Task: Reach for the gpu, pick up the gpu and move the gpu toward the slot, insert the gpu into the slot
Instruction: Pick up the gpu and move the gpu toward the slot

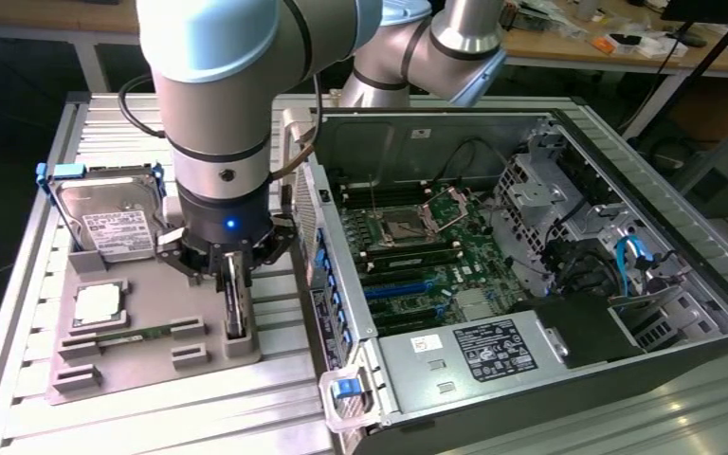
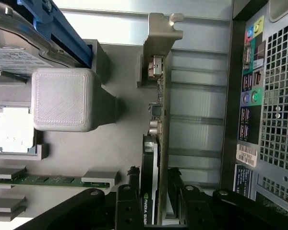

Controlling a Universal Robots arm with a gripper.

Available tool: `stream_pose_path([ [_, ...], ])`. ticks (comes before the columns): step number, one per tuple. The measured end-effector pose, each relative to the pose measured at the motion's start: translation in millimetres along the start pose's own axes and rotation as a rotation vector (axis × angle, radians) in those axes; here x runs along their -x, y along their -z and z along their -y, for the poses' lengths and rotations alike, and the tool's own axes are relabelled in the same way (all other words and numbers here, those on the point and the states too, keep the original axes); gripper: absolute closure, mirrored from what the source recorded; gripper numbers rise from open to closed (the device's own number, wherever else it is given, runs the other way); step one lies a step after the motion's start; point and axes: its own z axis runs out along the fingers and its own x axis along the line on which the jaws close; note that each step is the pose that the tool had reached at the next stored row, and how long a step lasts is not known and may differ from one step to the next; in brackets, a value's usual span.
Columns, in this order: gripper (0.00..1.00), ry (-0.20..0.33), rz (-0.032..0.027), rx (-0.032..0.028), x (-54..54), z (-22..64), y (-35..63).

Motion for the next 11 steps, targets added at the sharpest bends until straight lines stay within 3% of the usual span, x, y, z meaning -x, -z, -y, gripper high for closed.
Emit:
stream_pose_path([
  [7,0.65,0.0,0.0006,0.0103,0.0,0.1,-2.6],
  [8,0.72,0.0,0.0006,0.0115,0.0,0.1,-2.9],
  [11,0.72,0.0,0.0013,0.018,0.0,0.2,-4.3],
])
